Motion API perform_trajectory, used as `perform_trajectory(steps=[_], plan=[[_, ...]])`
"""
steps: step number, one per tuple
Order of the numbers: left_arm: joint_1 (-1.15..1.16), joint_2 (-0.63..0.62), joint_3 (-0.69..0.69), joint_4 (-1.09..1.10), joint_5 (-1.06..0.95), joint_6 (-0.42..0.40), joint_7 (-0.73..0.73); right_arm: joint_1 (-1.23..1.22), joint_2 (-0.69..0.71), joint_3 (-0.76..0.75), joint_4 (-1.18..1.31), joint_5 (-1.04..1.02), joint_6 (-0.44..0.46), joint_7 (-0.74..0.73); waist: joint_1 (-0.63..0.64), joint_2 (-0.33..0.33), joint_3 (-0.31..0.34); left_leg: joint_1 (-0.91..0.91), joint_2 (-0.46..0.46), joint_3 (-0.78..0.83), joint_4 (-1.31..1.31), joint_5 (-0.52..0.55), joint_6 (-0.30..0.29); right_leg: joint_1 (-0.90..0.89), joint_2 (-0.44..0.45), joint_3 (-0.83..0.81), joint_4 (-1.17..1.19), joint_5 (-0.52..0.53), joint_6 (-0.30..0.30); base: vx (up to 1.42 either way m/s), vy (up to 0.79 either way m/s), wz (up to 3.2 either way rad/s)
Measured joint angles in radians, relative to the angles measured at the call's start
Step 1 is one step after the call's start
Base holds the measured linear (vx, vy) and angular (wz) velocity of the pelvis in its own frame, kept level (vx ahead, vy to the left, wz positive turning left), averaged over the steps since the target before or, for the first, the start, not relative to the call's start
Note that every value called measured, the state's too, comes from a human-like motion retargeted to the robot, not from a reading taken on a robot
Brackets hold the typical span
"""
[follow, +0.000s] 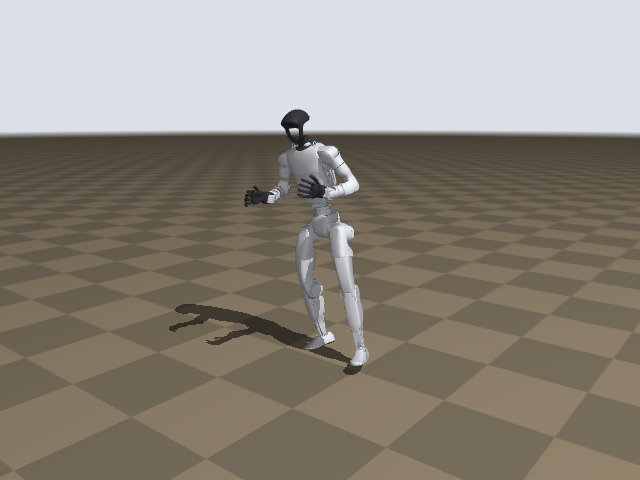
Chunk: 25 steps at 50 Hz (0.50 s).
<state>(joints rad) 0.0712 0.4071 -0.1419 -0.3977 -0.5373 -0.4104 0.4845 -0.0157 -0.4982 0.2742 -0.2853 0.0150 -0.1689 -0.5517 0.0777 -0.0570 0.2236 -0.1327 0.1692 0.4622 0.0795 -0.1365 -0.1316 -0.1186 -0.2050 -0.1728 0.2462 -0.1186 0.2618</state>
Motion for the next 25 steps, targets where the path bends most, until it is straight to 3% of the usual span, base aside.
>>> perform_trajectory(steps=[6,10,12,15,16,17,18,19,20,22,25], plan=[[-0.014,-0.008,0.020,0.005,-0.026,-0.004,0.008,-0.036,-0.002,-0.001,0.016,-0.052,0.039,-0.036,0.049,0.006,0.012,-0.004,0.006,0.021,-0.145,0.075,-0.026,0.034,0.024,0.066,-0.004,0.004,0.000,0.31,0.10,-0.72],[0.007,-0.006,0.038,-0.001,-0.013,-0.007,-0.008,-0.039,-0.035,-0.014,0.021,-0.120,0.054,-0.020,0.063,0.000,0.007,-0.030,-0.006,0.032,-0.130,0.044,-0.026,0.072,-0.004,0.095,0.012,-0.008,0.000,0.36,0.25,-0.49],[0.011,-0.013,0.043,-0.008,-0.014,-0.015,-0.005,-0.030,0.000,0.002,0.006,-0.014,0.014,-0.013,0.068,0.003,0.000,-0.041,0.001,0.057,-0.110,0.022,-0.035,0.094,-0.006,0.105,0.014,-0.011,-0.006,0.37,0.26,-0.52],[-0.009,-0.004,0.055,-0.005,-0.014,-0.007,-0.002,-0.064,-0.033,-0.001,0.027,-0.104,0.060,-0.019,0.086,-0.003,-0.013,-0.019,-0.008,0.082,-0.167,0.054,-0.041,0.120,-0.005,0.132,0.000,-0.005,-0.013,0.39,0.30,-0.54],[-0.016,-0.006,0.055,-0.004,-0.014,-0.012,-0.001,-0.064,-0.008,0.010,0.020,-0.024,0.027,0.010,0.088,-0.003,-0.014,-0.011,-0.007,0.082,-0.167,0.065,-0.039,0.133,-0.005,0.138,0.000,-0.001,-0.017,0.42,0.33,-0.42],[-0.021,-0.003,0.058,-0.003,-0.007,-0.012,-0.003,-0.071,-0.015,0.010,0.024,-0.048,0.030,0.023,0.089,-0.004,-0.018,-0.001,-0.007,0.080,-0.166,0.078,-0.036,0.146,-0.005,0.144,0.003,0.004,-0.022,0.43,0.35,-0.37],[-0.018,0.011,0.066,0.001,0.014,-0.004,-0.012,-0.088,-0.085,-0.013,0.049,-0.281,0.106,0.005,0.091,-0.010,-0.027,0.011,-0.008,0.076,-0.165,0.092,-0.029,0.157,-0.006,0.150,0.012,0.011,-0.028,0.43,0.36,-0.30],[-0.018,0.015,0.066,0.002,0.021,-0.001,-0.021,-0.089,-0.096,-0.012,0.050,-0.302,0.114,0.045,0.090,-0.013,-0.032,0.021,-0.007,0.071,-0.155,0.100,-0.024,0.165,-0.008,0.155,0.027,0.024,-0.033,0.43,0.37,-0.23],[-0.021,0.014,0.063,0.002,0.020,0.000,-0.030,-0.081,-0.077,0.001,0.038,-0.218,0.088,0.115,0.088,-0.016,-0.036,0.030,-0.006,0.066,-0.139,0.104,-0.020,0.173,-0.011,0.160,0.044,0.039,-0.039,0.43,0.38,-0.21],[-0.054,0.010,0.052,0.002,0.010,-0.004,0.016,-0.074,0.020,0.027,0.029,-0.049,0.050,0.010,0.091,-0.025,-0.032,0.072,-0.018,0.047,-0.166,0.120,-0.002,0.169,-0.013,0.179,0.093,0.089,-0.048,0.42,0.39,-0.17],[-0.079,0.025,0.042,0.008,0.023,0.006,0.020,-0.075,0.045,0.032,0.034,-0.036,0.054,0.029,0.083,-0.043,-0.033,0.114,-0.028,0.033,-0.149,0.094,0.019,0.121,-0.023,0.179,0.250,0.184,-0.055,0.40,0.39,0.03]])
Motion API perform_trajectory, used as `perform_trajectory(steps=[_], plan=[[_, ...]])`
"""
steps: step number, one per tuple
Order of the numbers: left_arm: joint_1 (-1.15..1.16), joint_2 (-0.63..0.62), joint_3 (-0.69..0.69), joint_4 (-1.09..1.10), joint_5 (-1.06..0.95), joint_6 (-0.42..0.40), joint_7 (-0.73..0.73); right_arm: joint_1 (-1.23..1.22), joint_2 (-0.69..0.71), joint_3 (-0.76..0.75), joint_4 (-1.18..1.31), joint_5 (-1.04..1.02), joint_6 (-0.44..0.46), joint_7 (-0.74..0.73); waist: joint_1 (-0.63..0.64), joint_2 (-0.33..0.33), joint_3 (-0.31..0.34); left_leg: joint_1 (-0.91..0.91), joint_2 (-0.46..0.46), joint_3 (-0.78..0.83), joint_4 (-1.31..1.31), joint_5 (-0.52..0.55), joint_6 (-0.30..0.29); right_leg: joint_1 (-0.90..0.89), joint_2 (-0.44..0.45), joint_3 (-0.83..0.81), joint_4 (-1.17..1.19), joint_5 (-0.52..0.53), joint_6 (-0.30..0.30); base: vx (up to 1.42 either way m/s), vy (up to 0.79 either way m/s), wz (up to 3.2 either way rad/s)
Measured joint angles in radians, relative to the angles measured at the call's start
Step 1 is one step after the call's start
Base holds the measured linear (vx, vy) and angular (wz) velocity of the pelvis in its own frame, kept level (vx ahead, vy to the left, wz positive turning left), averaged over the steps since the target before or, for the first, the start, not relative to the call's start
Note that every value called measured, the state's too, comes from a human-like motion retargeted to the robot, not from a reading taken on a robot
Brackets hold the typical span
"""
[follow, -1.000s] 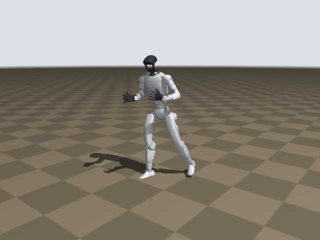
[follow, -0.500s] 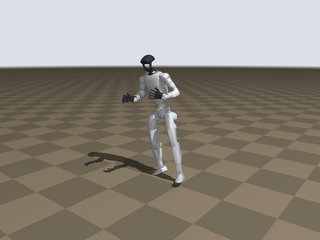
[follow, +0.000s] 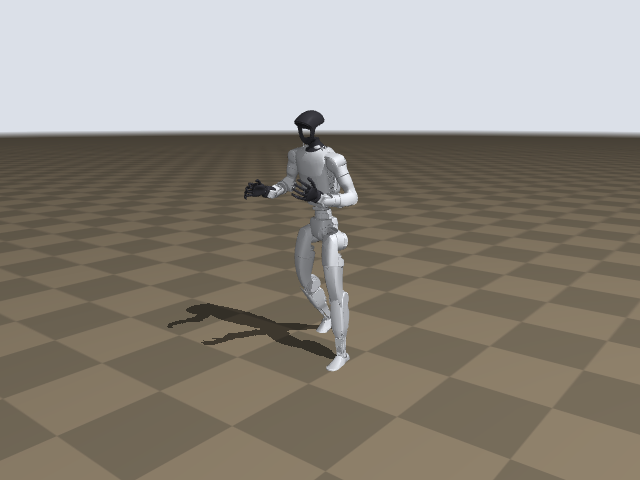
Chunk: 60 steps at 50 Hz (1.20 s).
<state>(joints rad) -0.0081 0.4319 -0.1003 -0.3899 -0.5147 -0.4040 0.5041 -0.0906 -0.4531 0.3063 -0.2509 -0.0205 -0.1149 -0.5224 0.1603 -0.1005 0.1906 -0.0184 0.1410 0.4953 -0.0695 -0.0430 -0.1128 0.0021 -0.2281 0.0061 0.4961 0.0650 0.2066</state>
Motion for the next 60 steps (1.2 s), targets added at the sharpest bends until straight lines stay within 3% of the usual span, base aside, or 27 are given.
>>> perform_trajectory(steps=[5,8,11,15,22,28,30,36,42,45,47,50,56,60], plan=[[-0.045,0.020,-0.027,0.005,0.012,0.015,0.008,0.010,0.047,0.003,-0.011,0.058,-0.021,0.021,-0.015,-0.028,-0.004,0.008,0.007,-0.021,0.115,-0.093,0.019,-0.142,-0.057,-0.112,0.282,0.065,-0.051,0.37,0.32,0.18],[-0.063,0.023,-0.048,-0.001,0.014,0.025,0.008,0.021,0.059,0.007,-0.021,0.072,-0.029,0.014,-0.025,-0.034,-0.002,0.018,0.016,-0.038,0.161,-0.128,0.030,-0.182,-0.075,-0.205,0.315,0.001,-0.106,0.33,0.23,0.34],[-0.109,0.023,-0.075,0.006,0.014,0.037,0.003,0.008,0.060,0.006,-0.022,0.095,-0.039,0.011,-0.042,-0.045,0.014,0.022,0.015,-0.068,0.198,-0.155,0.047,-0.201,-0.046,-0.250,0.235,-0.058,-0.123,0.30,0.17,0.59],[-0.152,0.018,-0.112,0.010,0.023,0.041,-0.010,-0.002,0.057,0.004,-0.032,0.161,-0.079,0.046,-0.065,-0.067,0.040,0.035,-0.006,-0.113,0.224,-0.179,0.064,-0.210,0.031,-0.209,0.013,-0.057,-0.095,0.29,0.10,0.72],[-0.164,0.017,-0.147,0.015,0.045,0.036,-0.017,-0.009,0.053,-0.006,-0.041,0.205,-0.077,0.019,-0.102,-0.111,0.104,0.078,-0.074,-0.188,0.257,-0.223,0.065,-0.213,0.075,-0.062,-0.380,0.072,0.032,0.31,0.01,0.72],[-0.119,0.041,-0.147,0.019,0.058,0.025,-0.032,-0.015,0.072,-0.029,-0.044,0.229,-0.097,0.022,-0.089,-0.069,0.151,0.134,0.001,-0.209,0.281,-0.249,-0.008,-0.252,0.172,-0.060,-0.535,0.063,0.055,0.37,-0.27,0.27],[-0.115,0.041,-0.149,0.022,0.047,0.023,-0.032,-0.021,0.101,-0.028,-0.063,0.355,-0.136,-0.015,-0.088,-0.051,0.162,0.145,0.010,-0.213,0.278,-0.248,-0.024,-0.269,0.173,-0.102,-0.562,0.029,0.055,0.38,-0.21,0.25],[-0.064,0.053,-0.155,0.019,0.027,0.024,-0.037,-0.011,0.093,-0.029,-0.068,0.344,-0.141,-0.025,-0.069,-0.006,0.151,0.173,0.012,-0.220,0.301,-0.254,-0.036,-0.276,0.129,-0.268,-0.567,-0.005,0.055,0.42,-0.18,0.14],[-0.042,0.018,-0.149,0.026,0.001,0.040,-0.047,-0.020,0.047,-0.038,-0.059,0.318,-0.130,-0.036,-0.092,0.038,0.153,0.111,0.006,-0.311,0.473,-0.195,0.027,-0.239,0.077,-0.315,-0.528,0.085,0.055,0.47,-0.21,0.38],[-0.012,-0.007,-0.141,0.015,-0.009,0.052,-0.045,-0.003,0.026,-0.049,-0.064,0.298,-0.124,-0.044,-0.114,0.052,0.157,0.041,-0.001,-0.331,0.626,-0.144,0.086,-0.213,0.045,-0.307,-0.493,0.063,0.055,0.44,-0.13,0.34],[0.017,-0.020,-0.131,0.007,0.001,0.059,-0.057,0.025,0.010,-0.069,-0.079,0.309,-0.151,-0.045,-0.138,0.073,0.142,-0.044,0.034,-0.308,0.768,-0.136,0.066,-0.232,0.035,-0.325,-0.414,0.009,0.055,0.40,-0.15,0.34],[0.029,-0.034,-0.123,0.000,0.005,0.064,-0.054,0.042,-0.001,-0.082,-0.083,0.301,-0.150,-0.052,-0.150,0.078,0.129,-0.114,0.047,-0.256,0.831,-0.162,0.089,-0.234,0.031,-0.320,-0.395,-0.019,0.055,0.35,-0.21,-0.01],[0.020,-0.042,-0.114,-0.003,0.020,0.046,-0.056,0.061,0.000,-0.090,-0.084,0.284,-0.147,-0.056,-0.122,0.085,0.114,-0.182,0.006,-0.214,0.677,-0.223,0.060,-0.220,0.074,-0.272,-0.410,-0.039,0.055,0.31,-0.19,-0.50],[-0.038,-0.062,-0.112,0.009,-0.003,0.030,-0.032,0.021,0.000,-0.077,-0.059,0.241,-0.116,-0.072,-0.096,0.059,0.122,-0.119,-0.103,-0.256,0.258,-0.087,0.065,-0.202,0.076,-0.223,-0.447,-0.036,0.055,0.27,-0.13,-0.59]])
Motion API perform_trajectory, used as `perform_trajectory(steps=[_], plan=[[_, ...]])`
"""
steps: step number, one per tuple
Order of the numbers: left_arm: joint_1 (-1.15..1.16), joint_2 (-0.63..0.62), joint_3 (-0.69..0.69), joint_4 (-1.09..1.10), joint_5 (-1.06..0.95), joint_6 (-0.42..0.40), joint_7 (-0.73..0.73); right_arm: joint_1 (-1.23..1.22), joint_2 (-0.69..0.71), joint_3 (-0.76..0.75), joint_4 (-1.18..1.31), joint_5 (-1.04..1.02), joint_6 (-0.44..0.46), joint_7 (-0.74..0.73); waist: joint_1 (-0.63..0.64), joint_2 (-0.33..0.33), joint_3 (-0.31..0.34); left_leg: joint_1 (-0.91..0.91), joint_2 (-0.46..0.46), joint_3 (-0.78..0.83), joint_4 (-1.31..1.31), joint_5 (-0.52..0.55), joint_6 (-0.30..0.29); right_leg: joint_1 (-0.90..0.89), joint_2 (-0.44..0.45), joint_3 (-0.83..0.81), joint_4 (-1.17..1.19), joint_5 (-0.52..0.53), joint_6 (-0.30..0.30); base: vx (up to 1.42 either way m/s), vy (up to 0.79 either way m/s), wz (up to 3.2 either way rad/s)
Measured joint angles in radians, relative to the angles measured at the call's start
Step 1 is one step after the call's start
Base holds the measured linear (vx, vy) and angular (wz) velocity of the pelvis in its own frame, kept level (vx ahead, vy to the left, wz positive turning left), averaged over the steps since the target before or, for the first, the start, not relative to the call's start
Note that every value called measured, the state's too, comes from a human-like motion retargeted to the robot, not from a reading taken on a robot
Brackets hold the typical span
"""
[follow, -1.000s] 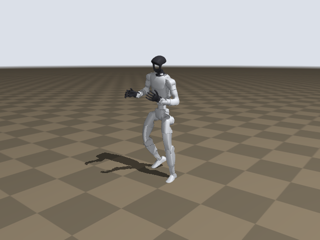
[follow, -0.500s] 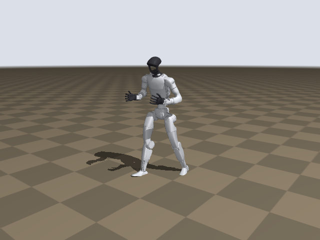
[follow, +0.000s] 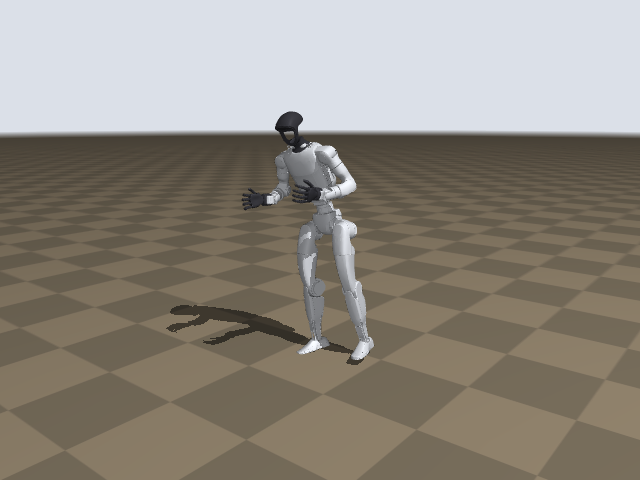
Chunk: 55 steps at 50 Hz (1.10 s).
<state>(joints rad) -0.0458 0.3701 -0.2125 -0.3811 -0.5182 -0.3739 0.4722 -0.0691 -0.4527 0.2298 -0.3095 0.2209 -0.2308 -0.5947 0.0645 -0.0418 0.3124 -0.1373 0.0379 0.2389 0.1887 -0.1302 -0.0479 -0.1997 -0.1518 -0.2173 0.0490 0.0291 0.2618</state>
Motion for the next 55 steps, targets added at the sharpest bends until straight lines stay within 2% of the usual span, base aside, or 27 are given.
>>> perform_trajectory(steps=[3,7,15,24,27,28,30,34,37,40,42,45,49,53,55], plan=[[-0.011,-0.016,0.010,0.000,0.010,-0.011,0.003,-0.011,0.006,0.006,0.004,-0.009,-0.008,-0.002,0.010,0.018,0.007,0.019,-0.008,-0.036,-0.183,0.081,-0.022,0.025,0.021,0.016,0.018,-0.027,0.000,0.31,0.02,-0.54],[-0.001,-0.037,0.021,-0.014,0.018,-0.025,0.000,-0.015,0.014,0.012,-0.003,-0.042,-0.009,0.008,0.027,0.033,0.012,-0.001,0.005,-0.042,-0.276,0.128,-0.069,0.062,0.045,0.044,0.048,-0.058,0.000,0.33,0.06,-0.52],[-0.019,-0.052,0.033,-0.026,-0.010,-0.032,-0.015,-0.039,0.033,0.029,-0.002,-0.046,-0.009,0.013,0.082,0.012,0.009,-0.082,0.039,0.065,-0.276,0.151,-0.102,0.096,0.048,0.097,0.160,-0.118,0.000,0.34,0.08,-0.44],[-0.014,-0.057,0.048,-0.025,-0.026,-0.034,-0.052,-0.045,0.031,0.065,0.001,-0.037,-0.003,0.047,0.147,-0.037,-0.059,-0.082,0.096,0.189,-0.276,0.114,-0.138,0.169,0.060,0.159,0.183,-0.135,0.000,0.39,0.18,-0.46],[-0.017,-0.058,0.051,-0.017,-0.024,-0.031,-0.053,-0.060,0.029,0.085,0.003,-0.033,0.000,0.064,0.136,-0.064,-0.065,-0.040,0.088,0.223,-0.276,0.124,-0.122,0.198,0.044,0.183,0.212,-0.125,-0.001,0.42,0.32,-0.16],[-0.015,-0.054,0.051,-0.014,-0.016,-0.026,-0.056,-0.067,0.016,0.086,0.012,-0.088,0.019,0.087,0.132,-0.073,-0.066,-0.025,0.086,0.226,-0.276,0.128,-0.113,0.201,0.041,0.193,0.232,-0.115,-0.005,0.40,0.33,-0.11],[-0.019,-0.052,0.045,-0.013,-0.019,-0.022,-0.045,-0.065,0.043,0.108,-0.003,-0.010,-0.001,0.074,0.124,-0.083,-0.065,0.004,0.091,0.222,-0.276,0.132,-0.095,0.191,0.048,0.213,0.299,-0.078,-0.028,0.38,0.29,-0.10],[-0.043,-0.028,0.034,-0.003,-0.011,-0.003,-0.031,-0.073,0.066,0.125,0.000,0.022,-0.004,0.090,0.120,-0.106,-0.064,0.039,0.100,0.205,-0.276,0.111,-0.049,0.071,0.058,0.225,0.549,0.018,-0.059,0.34,0.25,-0.08],[-0.053,-0.013,0.026,-0.003,-0.011,0.009,-0.026,-0.067,0.086,0.133,0.002,0.039,-0.007,0.091,0.126,-0.122,-0.068,0.055,0.103,0.199,-0.276,0.087,-0.018,-0.033,0.034,0.172,0.712,0.048,-0.092,0.31,0.21,-0.04],[-0.045,-0.005,0.021,-0.009,-0.010,0.016,-0.027,-0.048,0.100,0.138,0.000,0.054,-0.011,0.087,0.132,-0.127,-0.075,0.074,0.106,0.191,-0.272,0.065,0.001,-0.083,-0.005,0.076,0.749,0.018,-0.145,0.31,0.19,0.11],[-0.040,-0.002,0.019,-0.013,-0.008,0.020,-0.027,-0.040,0.103,0.139,0.000,0.065,-0.014,0.083,0.130,-0.129,-0.078,0.084,0.105,0.177,-0.270,0.052,0.008,-0.089,-0.013,0.022,0.693,-0.004,-0.164,0.30,0.16,0.34],[-0.035,0.002,0.022,-0.014,-0.006,0.020,-0.022,-0.042,0.102,0.137,0.001,0.078,-0.020,0.075,0.120,-0.134,-0.074,0.095,0.095,0.148,-0.258,0.030,0.013,-0.076,0.006,-0.017,0.523,-0.002,-0.159,0.30,0.13,0.51],[-0.018,0.010,0.027,-0.012,0.002,0.011,-0.014,-0.052,0.098,0.139,0.001,0.084,-0.023,0.064,0.102,-0.155,-0.056,0.114,0.058,0.111,-0.230,-0.008,0.009,-0.044,0.032,0.008,0.227,0.066,-0.103,0.31,0.09,0.59],[-0.003,0.016,0.029,-0.003,0.018,-0.002,-0.022,-0.066,0.098,0.136,0.004,0.088,-0.024,0.059,0.087,-0.177,-0.018,0.153,0.014,0.077,-0.201,-0.050,-0.012,-0.025,0.030,0.060,-0.001,0.146,-0.009,0.32,0.02,0.58],[-0.004,0.024,0.032,0.003,0.026,-0.008,-0.030,-0.078,0.103,0.131,0.007,0.091,-0.025,0.058,0.092,-0.172,-0.001,0.172,0.041,0.071,-0.190,-0.061,-0.049,-0.041,0.076,0.076,-0.069,0.174,0.000,0.31,-0.26,0.31]])
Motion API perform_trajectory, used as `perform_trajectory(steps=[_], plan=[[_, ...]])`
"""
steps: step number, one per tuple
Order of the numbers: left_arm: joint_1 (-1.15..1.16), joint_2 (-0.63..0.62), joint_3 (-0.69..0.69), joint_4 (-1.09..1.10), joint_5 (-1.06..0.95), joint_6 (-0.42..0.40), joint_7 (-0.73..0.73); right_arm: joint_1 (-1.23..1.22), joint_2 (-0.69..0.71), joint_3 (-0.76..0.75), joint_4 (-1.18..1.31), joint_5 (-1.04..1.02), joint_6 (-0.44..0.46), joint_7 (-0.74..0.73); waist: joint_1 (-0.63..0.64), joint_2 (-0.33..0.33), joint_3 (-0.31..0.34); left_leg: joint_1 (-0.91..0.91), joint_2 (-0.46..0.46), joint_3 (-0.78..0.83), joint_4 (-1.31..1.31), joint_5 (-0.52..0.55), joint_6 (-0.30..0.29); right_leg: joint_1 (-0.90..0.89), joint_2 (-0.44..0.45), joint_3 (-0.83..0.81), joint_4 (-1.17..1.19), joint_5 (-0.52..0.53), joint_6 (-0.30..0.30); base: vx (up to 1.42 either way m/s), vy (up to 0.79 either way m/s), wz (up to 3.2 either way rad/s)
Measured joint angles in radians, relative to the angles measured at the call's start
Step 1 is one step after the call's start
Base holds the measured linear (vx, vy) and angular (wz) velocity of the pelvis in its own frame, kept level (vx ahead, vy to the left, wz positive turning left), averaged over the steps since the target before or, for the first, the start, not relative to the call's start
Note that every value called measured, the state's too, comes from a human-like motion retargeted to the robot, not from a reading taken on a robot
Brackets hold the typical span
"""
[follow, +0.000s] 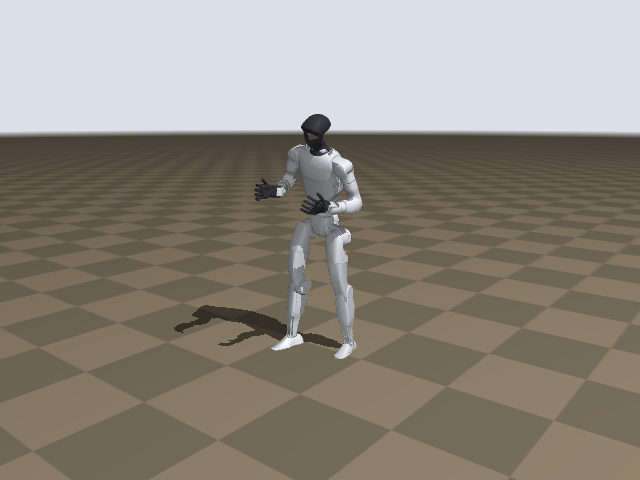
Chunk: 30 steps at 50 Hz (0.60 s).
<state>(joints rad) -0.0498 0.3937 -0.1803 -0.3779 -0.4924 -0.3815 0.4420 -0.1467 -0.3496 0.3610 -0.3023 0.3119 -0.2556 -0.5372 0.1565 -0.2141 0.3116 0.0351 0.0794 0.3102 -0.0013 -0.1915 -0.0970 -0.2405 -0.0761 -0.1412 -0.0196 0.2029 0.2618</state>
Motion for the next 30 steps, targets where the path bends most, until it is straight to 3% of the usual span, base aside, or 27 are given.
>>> perform_trajectory(steps=[5,7,14,18,22,28,30], plan=[[-0.008,0.004,0.002,0.009,0.007,-0.006,-0.014,-0.014,0.003,-0.019,0.003,0.001,0.001,0.001,-0.009,0.030,0.037,0.039,0.049,-0.034,0.036,-0.033,-0.058,-0.057,0.066,0.038,-0.066,0.010,0.000,0.35,-0.23,0.46],[-0.019,0.002,0.006,0.016,0.015,-0.003,-0.026,-0.026,-0.023,-0.039,0.019,-0.090,0.034,0.029,-0.024,0.046,0.048,0.043,0.054,-0.057,0.066,-0.054,-0.061,-0.080,0.062,0.045,-0.068,-0.017,0.000,0.39,-0.07,0.67],[-0.024,-0.006,-0.018,0.010,-0.006,0.001,-0.010,0.020,-0.004,-0.065,-0.007,-0.012,0.013,-0.002,-0.034,0.098,0.043,0.064,0.061,-0.095,0.158,-0.117,-0.085,-0.093,0.027,-0.038,-0.068,-0.164,0.000,0.44,-0.11,0.48],[-0.045,-0.013,-0.041,0.016,-0.005,0.004,-0.013,0.026,-0.022,-0.078,-0.004,-0.009,0.015,-0.013,-0.032,0.119,0.031,0.070,0.056,-0.137,0.185,-0.109,-0.101,-0.072,0.003,-0.115,-0.068,-0.119,0.000,0.46,-0.27,0.51],[-0.049,-0.031,-0.054,0.022,-0.026,0.003,-0.024,0.023,-0.058,-0.078,0.002,-0.007,0.010,-0.018,-0.045,0.150,0.008,0.032,0.051,-0.199,0.281,-0.073,-0.073,-0.049,-0.032,-0.155,-0.051,-0.041,0.000,0.48,-0.21,0.65],[0.027,-0.042,-0.043,-0.005,-0.033,0.018,-0.037,0.060,-0.115,-0.093,-0.007,-0.102,0.013,0.003,-0.084,0.202,-0.044,-0.121,0.060,-0.198,0.622,-0.030,0.007,-0.019,-0.106,-0.184,0.077,-0.115,0.000,0.49,-0.04,0.56],[0.045,-0.052,-0.043,-0.021,-0.040,0.018,-0.018,0.081,-0.097,-0.090,-0.032,-0.033,-0.012,-0.024,-0.099,0.199,-0.053,-0.159,0.046,-0.169,0.682,-0.024,0.046,-0.001,-0.139,-0.195,0.091,-0.139,0.000,0.39,-0.11,0.49]])
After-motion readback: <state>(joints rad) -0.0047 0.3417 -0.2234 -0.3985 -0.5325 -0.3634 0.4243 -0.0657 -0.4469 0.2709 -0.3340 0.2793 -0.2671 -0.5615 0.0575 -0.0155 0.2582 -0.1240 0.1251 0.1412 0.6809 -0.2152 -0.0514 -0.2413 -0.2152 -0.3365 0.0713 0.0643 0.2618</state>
